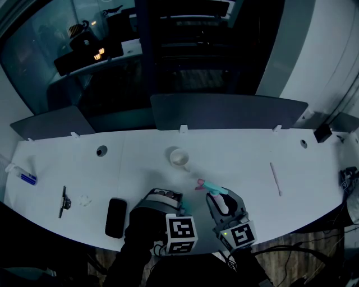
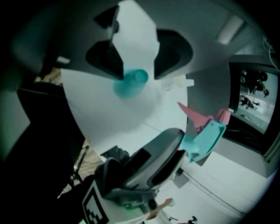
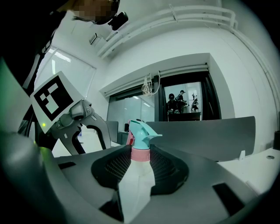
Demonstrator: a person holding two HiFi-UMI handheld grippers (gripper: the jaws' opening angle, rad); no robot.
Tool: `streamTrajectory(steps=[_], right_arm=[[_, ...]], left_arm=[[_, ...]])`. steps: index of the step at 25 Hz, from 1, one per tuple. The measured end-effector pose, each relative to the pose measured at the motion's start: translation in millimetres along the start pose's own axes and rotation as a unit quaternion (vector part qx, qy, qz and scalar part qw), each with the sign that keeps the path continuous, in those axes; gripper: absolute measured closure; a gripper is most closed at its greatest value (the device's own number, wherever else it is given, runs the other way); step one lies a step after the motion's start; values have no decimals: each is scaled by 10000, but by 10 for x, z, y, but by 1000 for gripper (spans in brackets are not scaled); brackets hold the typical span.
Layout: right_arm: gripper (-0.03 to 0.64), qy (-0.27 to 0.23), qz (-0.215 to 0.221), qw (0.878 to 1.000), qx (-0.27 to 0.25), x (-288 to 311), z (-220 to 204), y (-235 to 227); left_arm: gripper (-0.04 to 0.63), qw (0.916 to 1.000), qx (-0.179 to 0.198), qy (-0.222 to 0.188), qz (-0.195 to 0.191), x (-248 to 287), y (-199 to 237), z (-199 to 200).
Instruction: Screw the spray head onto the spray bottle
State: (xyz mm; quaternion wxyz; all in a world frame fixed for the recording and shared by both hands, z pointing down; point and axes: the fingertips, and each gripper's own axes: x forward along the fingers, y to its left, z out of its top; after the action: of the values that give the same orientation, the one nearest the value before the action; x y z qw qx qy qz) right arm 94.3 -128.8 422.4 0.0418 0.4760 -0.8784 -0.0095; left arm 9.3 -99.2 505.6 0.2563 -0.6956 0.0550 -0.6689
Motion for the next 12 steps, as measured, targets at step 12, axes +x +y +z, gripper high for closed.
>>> streamTrajectory(steps=[12], right_arm=[[491, 31, 40, 10000, 65, 30, 4, 11]], left_arm=[[127, 8834, -3540, -2953, 837, -465, 185, -363]])
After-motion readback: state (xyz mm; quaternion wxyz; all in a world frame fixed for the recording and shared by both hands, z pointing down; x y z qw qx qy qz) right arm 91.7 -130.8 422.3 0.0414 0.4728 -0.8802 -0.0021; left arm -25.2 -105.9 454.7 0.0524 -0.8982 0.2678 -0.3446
